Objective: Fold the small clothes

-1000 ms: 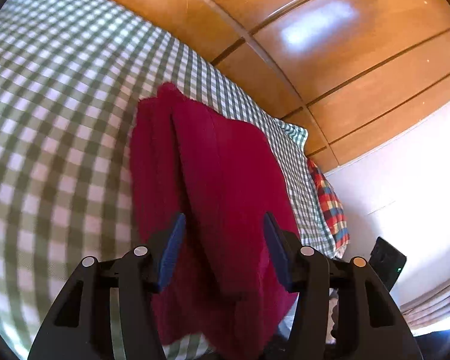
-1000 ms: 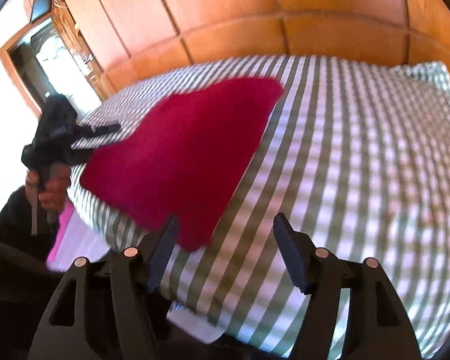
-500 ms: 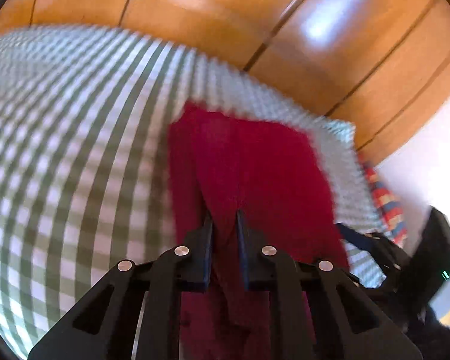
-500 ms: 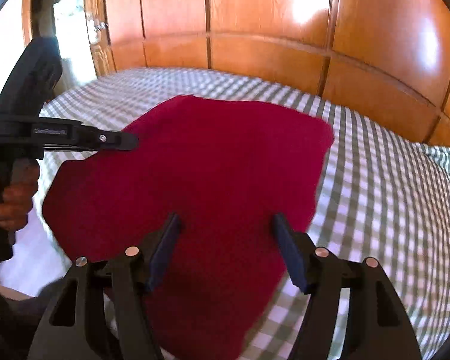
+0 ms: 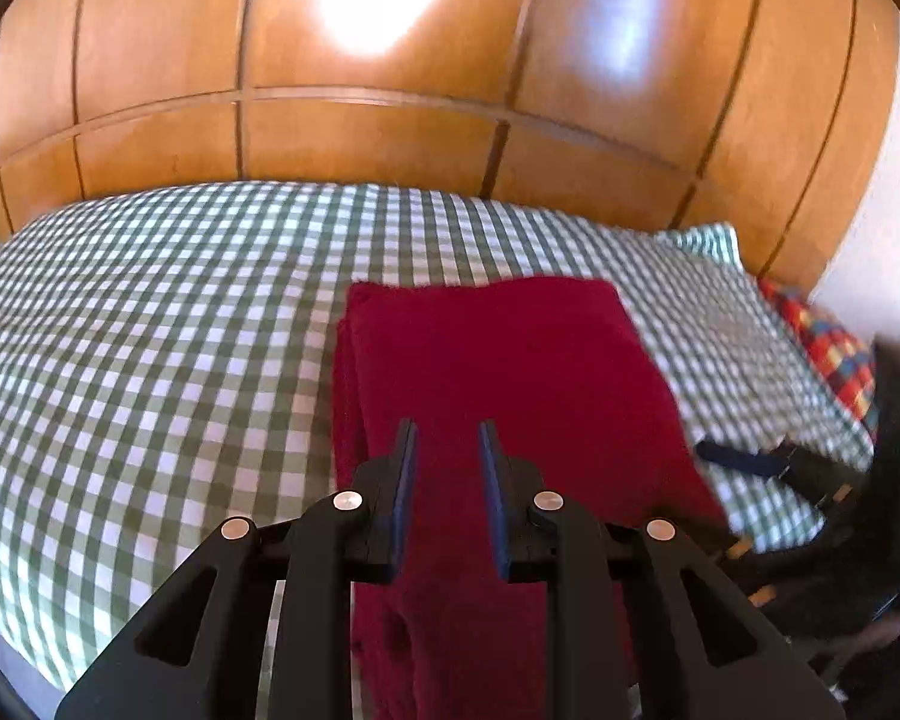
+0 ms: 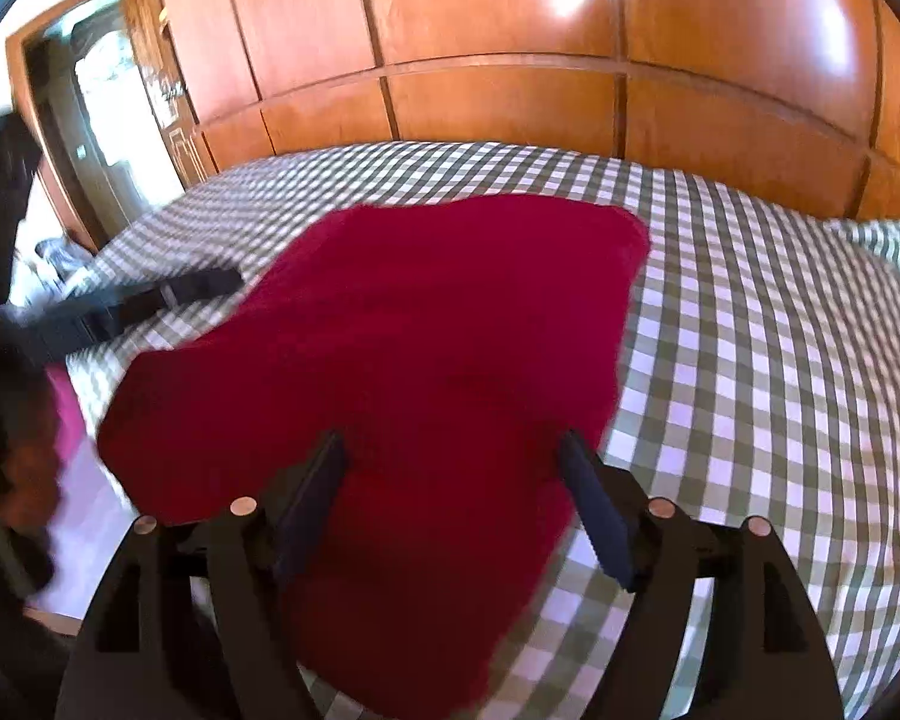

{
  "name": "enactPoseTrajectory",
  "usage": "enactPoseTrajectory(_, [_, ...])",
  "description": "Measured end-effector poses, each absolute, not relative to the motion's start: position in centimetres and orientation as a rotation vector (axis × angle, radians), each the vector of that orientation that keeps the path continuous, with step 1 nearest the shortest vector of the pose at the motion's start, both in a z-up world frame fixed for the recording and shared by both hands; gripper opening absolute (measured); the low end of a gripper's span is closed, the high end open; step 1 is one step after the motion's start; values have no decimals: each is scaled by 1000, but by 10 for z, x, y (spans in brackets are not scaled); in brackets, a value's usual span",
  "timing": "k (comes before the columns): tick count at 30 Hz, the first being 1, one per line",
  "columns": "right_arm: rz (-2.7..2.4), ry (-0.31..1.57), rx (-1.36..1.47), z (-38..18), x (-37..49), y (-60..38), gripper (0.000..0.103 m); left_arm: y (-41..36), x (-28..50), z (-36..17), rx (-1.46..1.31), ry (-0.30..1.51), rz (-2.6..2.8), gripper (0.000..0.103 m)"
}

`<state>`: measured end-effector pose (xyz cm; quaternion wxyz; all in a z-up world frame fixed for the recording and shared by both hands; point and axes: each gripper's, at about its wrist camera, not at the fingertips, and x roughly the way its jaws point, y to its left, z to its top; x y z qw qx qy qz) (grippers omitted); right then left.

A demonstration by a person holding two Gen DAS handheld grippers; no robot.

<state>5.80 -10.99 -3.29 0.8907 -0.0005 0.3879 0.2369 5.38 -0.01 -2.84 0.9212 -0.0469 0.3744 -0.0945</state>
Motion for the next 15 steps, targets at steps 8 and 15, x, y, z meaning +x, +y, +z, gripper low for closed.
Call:
enactPoseTrajectory(8, [468, 781, 59, -7, 87, -117, 74, -8, 63, -46, -54, 786, -178, 19])
enactPoseTrajectory(15, [470, 822, 58, -13, 125, -96, 74, -9, 64, -53, -23, 790, -161, 19])
